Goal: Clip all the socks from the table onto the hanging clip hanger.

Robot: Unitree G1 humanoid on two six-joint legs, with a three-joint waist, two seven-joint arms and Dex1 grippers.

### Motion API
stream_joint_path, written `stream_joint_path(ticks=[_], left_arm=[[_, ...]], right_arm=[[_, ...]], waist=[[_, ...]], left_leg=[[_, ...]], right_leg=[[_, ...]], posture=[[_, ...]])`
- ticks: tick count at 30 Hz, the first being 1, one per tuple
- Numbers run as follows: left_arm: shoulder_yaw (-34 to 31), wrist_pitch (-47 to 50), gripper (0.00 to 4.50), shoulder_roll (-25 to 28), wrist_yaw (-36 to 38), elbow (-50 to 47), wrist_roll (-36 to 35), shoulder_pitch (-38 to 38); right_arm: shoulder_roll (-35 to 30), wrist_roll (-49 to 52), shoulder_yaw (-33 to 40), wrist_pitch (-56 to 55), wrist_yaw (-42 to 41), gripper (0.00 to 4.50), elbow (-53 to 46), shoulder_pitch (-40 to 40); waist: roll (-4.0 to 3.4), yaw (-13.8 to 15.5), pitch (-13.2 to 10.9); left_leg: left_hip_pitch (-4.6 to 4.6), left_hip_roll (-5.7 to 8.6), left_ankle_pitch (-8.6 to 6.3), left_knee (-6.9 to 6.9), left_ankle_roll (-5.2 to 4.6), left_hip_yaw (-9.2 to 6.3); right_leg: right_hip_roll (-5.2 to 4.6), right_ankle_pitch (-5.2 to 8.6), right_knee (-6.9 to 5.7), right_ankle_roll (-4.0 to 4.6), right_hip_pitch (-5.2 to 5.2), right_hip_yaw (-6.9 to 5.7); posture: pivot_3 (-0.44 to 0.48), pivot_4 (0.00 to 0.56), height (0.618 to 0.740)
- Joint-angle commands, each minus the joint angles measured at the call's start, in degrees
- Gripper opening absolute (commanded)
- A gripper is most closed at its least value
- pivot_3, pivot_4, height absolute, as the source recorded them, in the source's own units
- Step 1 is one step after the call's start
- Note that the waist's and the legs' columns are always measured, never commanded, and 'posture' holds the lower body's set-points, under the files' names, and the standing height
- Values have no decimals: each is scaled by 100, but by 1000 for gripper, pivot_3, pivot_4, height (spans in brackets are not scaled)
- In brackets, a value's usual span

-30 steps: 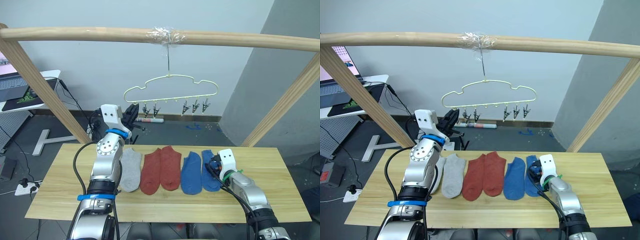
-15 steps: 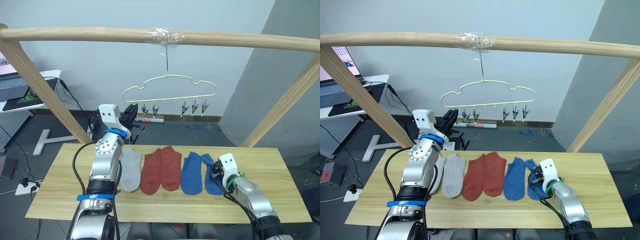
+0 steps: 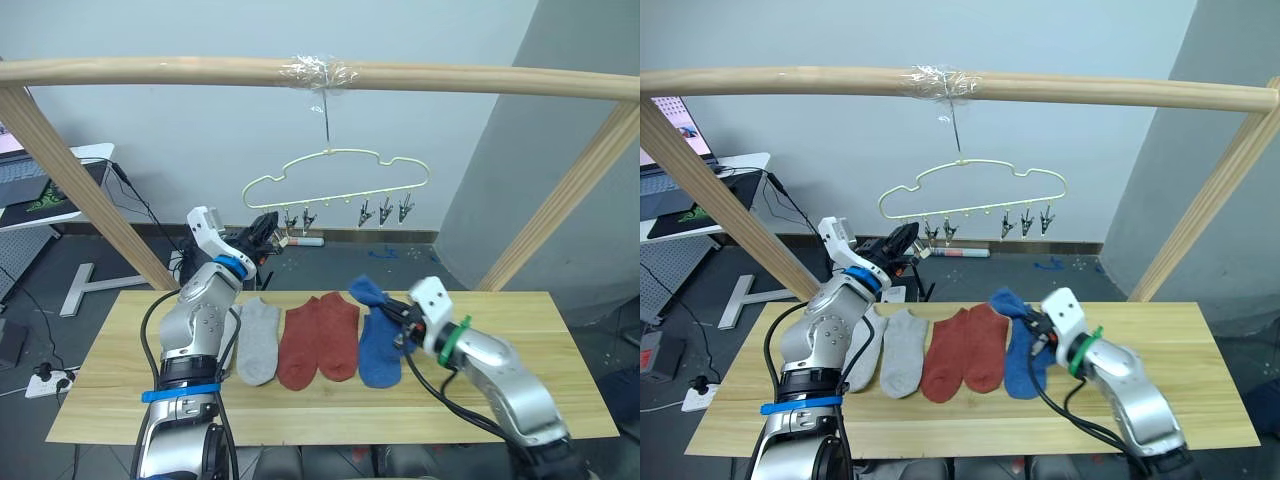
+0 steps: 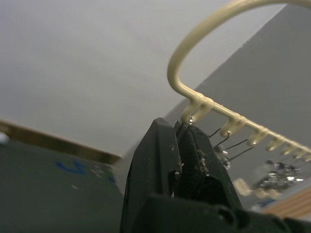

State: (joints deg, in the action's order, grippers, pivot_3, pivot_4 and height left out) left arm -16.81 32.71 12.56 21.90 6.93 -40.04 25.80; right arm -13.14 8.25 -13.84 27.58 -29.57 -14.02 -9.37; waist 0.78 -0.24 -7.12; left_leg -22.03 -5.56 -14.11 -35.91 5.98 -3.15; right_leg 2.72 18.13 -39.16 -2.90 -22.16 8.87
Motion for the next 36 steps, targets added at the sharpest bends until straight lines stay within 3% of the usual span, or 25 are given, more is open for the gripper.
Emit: stream_joint_path(ticks=[1,11,36], left_arm=[[-347,762,0,58,-189,-204,-631,-55],[-594,1346,0,-39,-554,-460,-1359,-93],[-480,1557,0,-21,-686,-811,-1642,-335]], right_arm=[[228,-72,-200,-82,102,50,194,-359],[666,-227,-508,-184,111,50,861,-918],[1170,62,-325,70,246,50,785,-1324]], waist=[[1,19,0],[7,80,3],[7,141,3]], left_leg=[[0,0,0,0,0,-4],[-7,-1,-1,6,1,-6],[-14,0,-1,7,2,-6]], right_leg=[[0,0,0,0,0,-3],[0,-11,4,20,-7,-6],[-1,-11,9,19,-11,-5]], posture=[[133,116,740],[155,114,740],[159,117,740]])
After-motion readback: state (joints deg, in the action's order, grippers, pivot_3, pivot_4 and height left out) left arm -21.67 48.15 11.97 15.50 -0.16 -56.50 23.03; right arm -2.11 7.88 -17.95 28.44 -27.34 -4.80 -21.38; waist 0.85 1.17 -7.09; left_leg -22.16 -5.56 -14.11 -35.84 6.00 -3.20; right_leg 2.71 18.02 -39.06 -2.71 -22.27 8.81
